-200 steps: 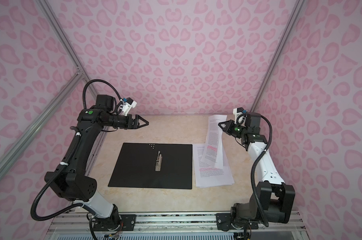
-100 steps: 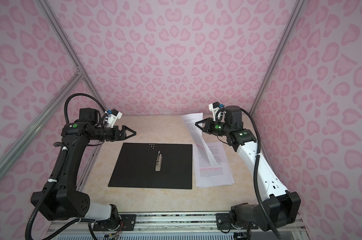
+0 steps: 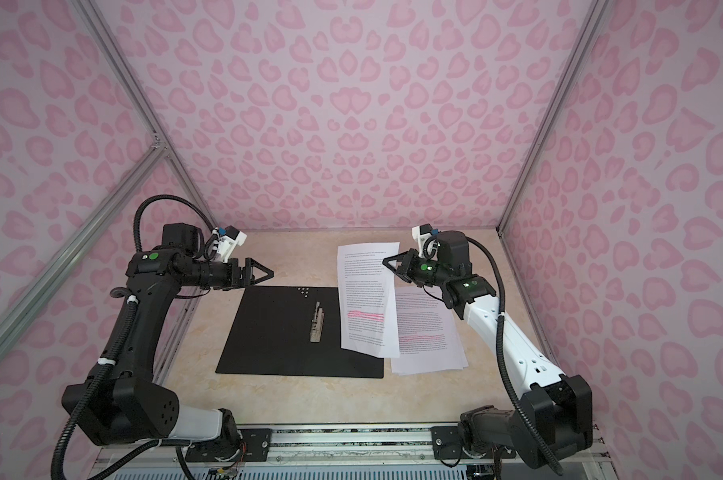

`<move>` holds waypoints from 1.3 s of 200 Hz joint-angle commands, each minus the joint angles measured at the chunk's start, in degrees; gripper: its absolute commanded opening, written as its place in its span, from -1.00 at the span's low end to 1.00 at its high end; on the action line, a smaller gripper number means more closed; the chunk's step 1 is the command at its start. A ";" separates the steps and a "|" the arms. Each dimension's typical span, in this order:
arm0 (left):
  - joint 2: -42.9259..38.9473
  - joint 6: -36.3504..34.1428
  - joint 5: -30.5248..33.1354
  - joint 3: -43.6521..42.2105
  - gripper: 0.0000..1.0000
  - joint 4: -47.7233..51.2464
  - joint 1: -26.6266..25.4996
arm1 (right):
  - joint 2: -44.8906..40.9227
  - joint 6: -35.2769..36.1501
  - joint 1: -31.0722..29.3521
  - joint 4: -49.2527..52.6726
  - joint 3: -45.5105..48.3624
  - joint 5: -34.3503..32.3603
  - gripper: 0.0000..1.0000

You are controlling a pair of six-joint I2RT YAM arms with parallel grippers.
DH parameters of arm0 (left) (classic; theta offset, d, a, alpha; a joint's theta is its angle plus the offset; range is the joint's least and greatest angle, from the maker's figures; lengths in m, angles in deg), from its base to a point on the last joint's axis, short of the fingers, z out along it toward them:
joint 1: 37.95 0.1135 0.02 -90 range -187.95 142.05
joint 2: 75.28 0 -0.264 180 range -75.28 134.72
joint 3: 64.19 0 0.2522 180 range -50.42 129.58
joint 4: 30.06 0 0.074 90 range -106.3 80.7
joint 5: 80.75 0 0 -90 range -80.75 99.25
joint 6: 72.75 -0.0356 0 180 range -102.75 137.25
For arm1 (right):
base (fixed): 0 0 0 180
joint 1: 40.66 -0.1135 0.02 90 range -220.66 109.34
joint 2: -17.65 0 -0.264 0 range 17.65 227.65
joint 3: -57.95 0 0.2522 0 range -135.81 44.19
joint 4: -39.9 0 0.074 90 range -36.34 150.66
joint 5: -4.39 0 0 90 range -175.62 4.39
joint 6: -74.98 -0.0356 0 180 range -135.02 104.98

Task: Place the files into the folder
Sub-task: 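Carry the held papers with the right gripper toward the open folder, then lower the papers onto the folder's clip side with the right gripper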

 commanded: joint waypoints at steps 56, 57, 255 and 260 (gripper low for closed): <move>0.02 -1.23 -1.90 -2.98 0.96 0.03 0.06 | 12.23 3.24 0.00 -2.97 10.41 -2.70 -1.00; 0.00 -1.23 -1.91 -3.04 0.96 0.03 0.05 | 12.23 3.24 0.00 -2.97 10.41 -2.70 -1.00; -0.78 -0.18 -1.66 -5.59 0.96 -0.23 0.06 | 33.35 -2.57 -0.42 -23.79 8.26 5.17 -1.00; -0.75 -0.13 -1.71 -5.69 0.96 -0.23 0.05 | 33.70 -2.52 -0.44 -23.60 7.90 5.26 -1.00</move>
